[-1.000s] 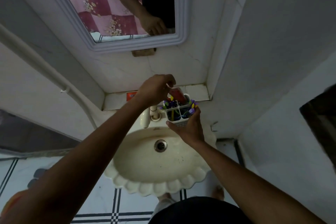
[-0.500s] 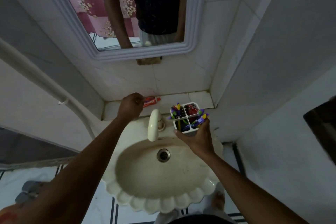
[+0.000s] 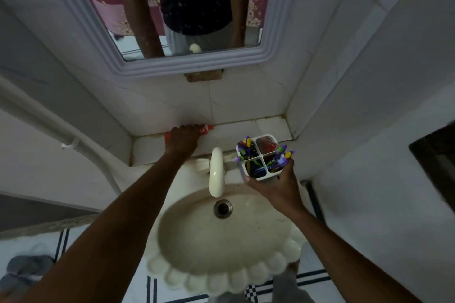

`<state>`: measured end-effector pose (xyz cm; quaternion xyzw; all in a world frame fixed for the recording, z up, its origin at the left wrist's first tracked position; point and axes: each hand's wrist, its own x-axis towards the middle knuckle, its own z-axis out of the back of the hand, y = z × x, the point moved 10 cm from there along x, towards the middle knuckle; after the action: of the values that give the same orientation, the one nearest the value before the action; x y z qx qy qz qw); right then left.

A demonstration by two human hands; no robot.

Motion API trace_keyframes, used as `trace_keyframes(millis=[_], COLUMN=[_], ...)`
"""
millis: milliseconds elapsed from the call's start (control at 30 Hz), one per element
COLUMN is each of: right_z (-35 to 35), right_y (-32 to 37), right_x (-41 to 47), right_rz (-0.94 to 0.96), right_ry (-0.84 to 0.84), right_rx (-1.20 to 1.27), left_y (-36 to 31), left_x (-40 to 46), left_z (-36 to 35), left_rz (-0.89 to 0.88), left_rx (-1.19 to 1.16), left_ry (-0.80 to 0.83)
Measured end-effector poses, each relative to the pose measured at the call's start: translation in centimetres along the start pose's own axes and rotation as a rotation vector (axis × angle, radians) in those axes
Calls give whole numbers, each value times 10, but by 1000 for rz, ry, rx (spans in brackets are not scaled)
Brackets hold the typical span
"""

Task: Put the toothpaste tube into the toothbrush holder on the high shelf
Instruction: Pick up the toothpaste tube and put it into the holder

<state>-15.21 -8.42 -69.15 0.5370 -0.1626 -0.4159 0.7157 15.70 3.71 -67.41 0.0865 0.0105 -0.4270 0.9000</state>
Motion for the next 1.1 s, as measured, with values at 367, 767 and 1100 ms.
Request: trace_keyframes(millis=[367, 767, 1100], right_z=[1, -1, 4], right_y=[8, 5, 4], right_x=[-5, -7, -19], right_rz=[8, 25, -2], right_ry=[4, 7, -77], right_rx=[11, 30, -1], left_y=[15, -86, -141], left_x=[-16, -83, -81], left_z=[64, 191, 139], left_rz=[36, -323, -316], left_rx=[-359, -724, -356], left_ry=[-217, -78, 50])
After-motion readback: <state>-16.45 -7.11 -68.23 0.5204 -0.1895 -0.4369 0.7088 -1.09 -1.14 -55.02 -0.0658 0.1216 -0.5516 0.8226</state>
